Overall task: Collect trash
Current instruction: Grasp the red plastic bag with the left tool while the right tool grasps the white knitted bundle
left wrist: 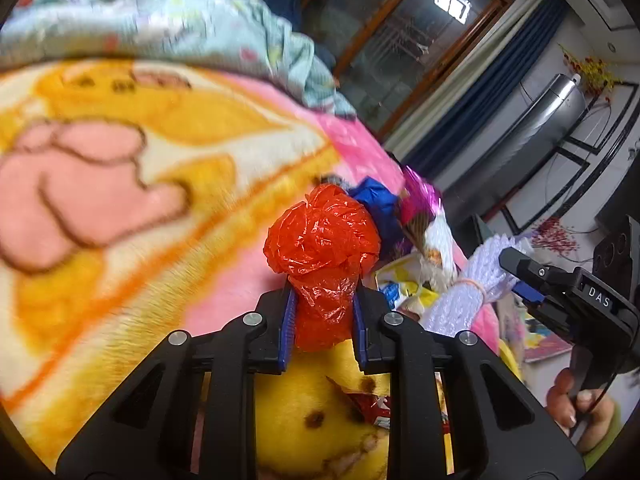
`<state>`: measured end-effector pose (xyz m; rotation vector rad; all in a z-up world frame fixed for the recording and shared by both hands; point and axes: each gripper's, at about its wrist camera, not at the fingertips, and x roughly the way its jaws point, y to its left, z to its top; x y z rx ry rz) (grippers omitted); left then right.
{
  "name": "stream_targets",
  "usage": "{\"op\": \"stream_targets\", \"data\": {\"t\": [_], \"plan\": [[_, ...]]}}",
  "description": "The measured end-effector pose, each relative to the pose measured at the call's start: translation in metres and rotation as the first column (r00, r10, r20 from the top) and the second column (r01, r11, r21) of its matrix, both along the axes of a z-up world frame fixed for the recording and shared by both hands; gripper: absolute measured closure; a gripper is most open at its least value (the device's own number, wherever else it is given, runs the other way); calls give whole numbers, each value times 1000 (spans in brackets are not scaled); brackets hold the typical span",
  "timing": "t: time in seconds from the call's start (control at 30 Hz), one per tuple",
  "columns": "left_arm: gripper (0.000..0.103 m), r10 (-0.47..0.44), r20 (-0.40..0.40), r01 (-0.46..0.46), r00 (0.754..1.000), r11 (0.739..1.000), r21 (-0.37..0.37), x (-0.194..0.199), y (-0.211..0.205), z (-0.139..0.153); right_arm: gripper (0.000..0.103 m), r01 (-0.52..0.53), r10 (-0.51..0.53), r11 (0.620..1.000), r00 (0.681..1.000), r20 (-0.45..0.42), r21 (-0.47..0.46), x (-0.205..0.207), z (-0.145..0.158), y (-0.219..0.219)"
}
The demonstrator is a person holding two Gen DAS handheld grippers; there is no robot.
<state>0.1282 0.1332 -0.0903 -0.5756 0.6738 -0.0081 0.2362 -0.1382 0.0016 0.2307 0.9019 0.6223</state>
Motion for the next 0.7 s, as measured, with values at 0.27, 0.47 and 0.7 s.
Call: {"op": "stream_targets", "data": {"t": [0.27,0.47,0.7], "plan": [[88,62,90,-71,994,992,106,-26,1,32,71,7,-7,1000,999,32,5,-5,13,-6],[88,44,127,-58,991,992,111,-31,-6,48,72,17,-18,1000,998,65,14,-11,25,-16],[88,8,153,-25,988,993,113,-37,-23,62,72,42,-42,999,996,84,11,-18,34,-30]]}}
